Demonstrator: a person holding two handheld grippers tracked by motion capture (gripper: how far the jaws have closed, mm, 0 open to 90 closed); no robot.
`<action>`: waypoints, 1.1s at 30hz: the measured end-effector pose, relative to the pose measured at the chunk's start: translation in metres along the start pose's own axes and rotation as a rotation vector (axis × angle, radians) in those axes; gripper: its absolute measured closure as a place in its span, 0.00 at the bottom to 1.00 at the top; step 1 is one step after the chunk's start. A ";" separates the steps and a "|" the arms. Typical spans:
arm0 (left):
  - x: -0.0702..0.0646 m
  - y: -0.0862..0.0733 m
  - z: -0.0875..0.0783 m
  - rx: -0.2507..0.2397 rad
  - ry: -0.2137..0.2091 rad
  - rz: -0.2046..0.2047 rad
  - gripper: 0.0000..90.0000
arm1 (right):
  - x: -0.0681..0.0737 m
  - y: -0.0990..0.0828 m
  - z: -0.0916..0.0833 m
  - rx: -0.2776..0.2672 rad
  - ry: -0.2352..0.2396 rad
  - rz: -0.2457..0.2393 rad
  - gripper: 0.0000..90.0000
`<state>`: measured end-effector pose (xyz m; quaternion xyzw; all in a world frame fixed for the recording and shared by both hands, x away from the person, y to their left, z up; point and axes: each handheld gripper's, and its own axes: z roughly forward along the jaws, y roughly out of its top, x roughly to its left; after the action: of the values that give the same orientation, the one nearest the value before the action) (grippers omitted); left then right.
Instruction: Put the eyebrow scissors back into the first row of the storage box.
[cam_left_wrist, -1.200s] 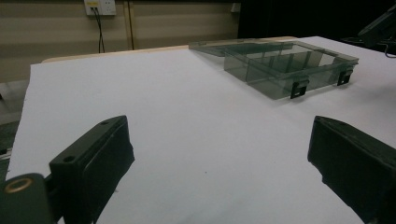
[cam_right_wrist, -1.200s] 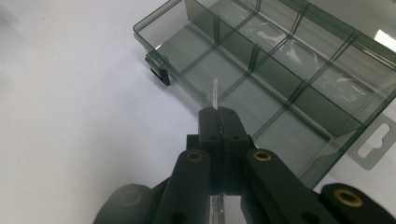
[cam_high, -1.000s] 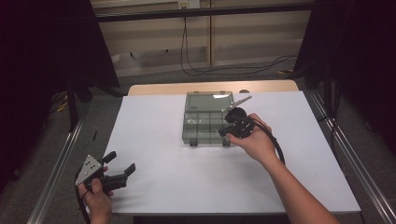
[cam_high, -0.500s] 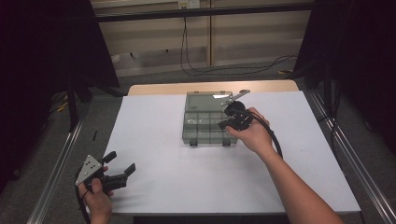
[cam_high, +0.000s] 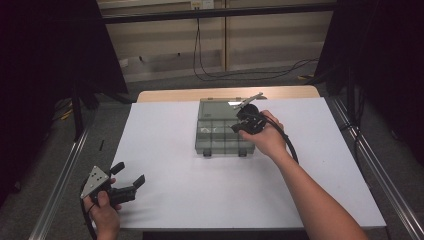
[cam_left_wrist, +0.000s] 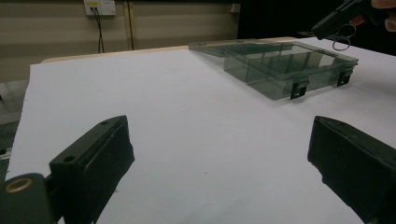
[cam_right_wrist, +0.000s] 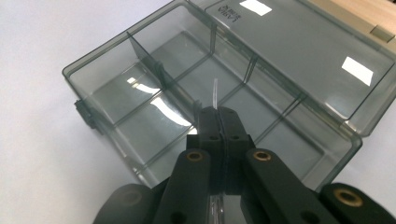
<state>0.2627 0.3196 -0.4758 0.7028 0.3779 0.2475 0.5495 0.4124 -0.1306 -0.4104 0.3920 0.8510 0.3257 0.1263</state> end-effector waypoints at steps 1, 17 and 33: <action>0.000 0.000 0.000 0.000 0.000 0.000 0.07 | -0.001 0.000 0.000 0.003 -0.003 -0.001 1.00; 0.001 0.000 0.000 0.001 -0.006 0.006 0.07 | -0.013 0.012 0.024 -0.039 -0.036 -0.091 1.00; 0.001 0.000 0.000 -0.003 -0.009 -0.002 0.07 | -0.012 0.015 0.048 -0.048 -0.047 -0.038 0.86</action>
<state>0.2636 0.3204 -0.4757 0.7027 0.3758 0.2442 0.5525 0.4516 -0.1108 -0.4372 0.3804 0.8470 0.3341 0.1619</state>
